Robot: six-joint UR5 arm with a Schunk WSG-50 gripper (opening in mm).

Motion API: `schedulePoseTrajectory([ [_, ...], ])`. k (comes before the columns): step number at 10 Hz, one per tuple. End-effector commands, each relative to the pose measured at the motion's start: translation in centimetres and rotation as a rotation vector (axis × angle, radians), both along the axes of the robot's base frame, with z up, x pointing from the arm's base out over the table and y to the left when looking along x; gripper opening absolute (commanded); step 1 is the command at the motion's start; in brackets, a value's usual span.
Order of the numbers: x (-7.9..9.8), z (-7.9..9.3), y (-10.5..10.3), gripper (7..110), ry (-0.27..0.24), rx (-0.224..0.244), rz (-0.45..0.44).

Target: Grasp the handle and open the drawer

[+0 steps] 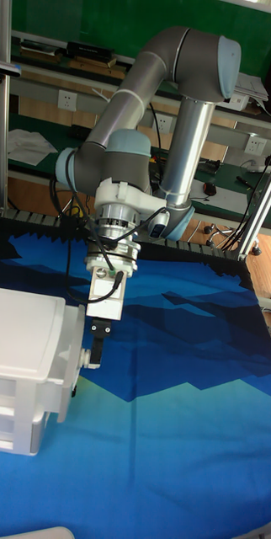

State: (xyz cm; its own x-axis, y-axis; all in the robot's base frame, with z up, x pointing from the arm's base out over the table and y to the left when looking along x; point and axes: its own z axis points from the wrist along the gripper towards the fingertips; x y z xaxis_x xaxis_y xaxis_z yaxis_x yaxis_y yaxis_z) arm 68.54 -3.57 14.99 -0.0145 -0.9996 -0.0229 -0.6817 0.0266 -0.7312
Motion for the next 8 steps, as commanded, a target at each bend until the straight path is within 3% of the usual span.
schedulePoseTrajectory([
  [1,-0.2,-0.1,-0.4,7,-0.002,-0.005,-0.009],
  [6,0.5,0.3,-1.5,7,0.001,-0.034,-0.011],
  [8,0.5,0.3,-0.5,7,0.001,-0.002,0.015],
])
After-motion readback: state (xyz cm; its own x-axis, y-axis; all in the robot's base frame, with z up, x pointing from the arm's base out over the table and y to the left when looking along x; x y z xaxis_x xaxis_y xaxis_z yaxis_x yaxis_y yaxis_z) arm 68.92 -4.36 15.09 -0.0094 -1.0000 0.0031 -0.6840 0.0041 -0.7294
